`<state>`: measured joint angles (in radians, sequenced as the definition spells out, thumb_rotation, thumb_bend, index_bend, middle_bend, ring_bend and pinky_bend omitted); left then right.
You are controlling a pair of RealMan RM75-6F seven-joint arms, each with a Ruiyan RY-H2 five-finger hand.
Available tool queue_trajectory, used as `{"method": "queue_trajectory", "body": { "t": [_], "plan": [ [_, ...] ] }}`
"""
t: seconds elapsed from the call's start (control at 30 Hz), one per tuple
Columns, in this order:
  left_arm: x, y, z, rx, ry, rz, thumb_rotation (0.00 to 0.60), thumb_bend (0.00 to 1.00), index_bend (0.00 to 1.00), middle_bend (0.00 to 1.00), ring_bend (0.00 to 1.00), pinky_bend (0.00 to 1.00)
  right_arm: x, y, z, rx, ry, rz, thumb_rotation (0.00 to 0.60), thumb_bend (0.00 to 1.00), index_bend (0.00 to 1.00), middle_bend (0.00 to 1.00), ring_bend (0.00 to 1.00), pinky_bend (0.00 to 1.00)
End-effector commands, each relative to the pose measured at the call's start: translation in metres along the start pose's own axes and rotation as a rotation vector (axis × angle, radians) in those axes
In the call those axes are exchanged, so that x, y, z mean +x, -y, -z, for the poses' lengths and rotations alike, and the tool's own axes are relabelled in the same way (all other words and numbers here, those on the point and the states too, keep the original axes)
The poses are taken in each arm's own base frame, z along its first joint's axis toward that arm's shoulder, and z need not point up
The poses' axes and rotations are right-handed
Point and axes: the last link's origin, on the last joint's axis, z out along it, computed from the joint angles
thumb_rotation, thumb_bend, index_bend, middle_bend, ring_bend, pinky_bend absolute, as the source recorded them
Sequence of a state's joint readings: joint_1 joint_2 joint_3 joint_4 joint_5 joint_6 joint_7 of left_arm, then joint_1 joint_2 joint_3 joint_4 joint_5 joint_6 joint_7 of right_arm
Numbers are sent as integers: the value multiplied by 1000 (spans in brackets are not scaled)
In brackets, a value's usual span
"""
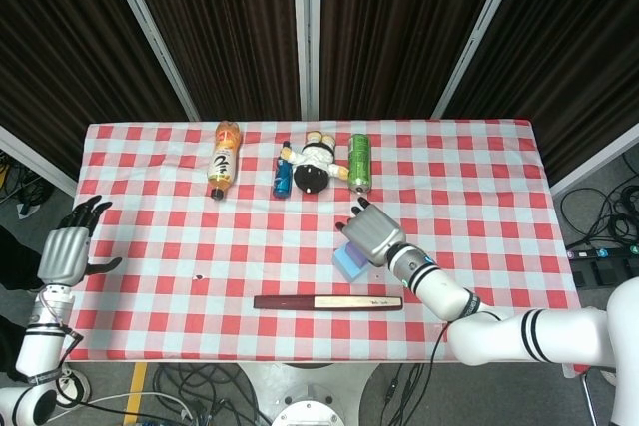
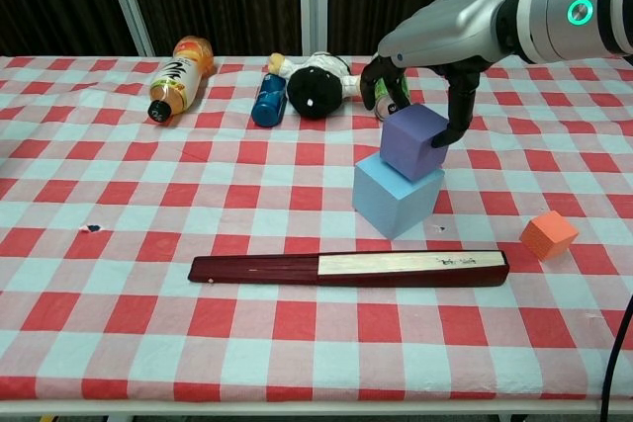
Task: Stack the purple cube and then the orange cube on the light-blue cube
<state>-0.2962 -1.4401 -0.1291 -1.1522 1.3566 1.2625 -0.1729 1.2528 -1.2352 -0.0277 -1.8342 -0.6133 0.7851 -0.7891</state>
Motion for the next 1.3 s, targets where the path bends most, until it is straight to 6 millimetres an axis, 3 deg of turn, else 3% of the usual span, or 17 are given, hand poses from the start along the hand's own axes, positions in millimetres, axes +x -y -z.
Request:
{"method": "queue_trajectory", "body": {
  "t": [0.03, 0.83, 1.3],
  "plan": [
    [0, 0, 0, -1, -1, 1, 600, 88, 208, 180, 127, 237, -1, 2, 0, 4, 6, 0, 600, 175, 240, 505, 192, 114],
    [2, 0, 0, -4, -4, 15, 600, 88, 208, 180, 128, 237, 0, 10, -4, -4, 8, 10, 600, 149, 242, 502, 192, 103],
    [1, 1, 0, -1, 1, 16, 600, 87, 208, 180, 128, 237, -1, 11, -4, -2, 22, 8, 600, 87, 228, 436, 170, 53]
  ]
}}
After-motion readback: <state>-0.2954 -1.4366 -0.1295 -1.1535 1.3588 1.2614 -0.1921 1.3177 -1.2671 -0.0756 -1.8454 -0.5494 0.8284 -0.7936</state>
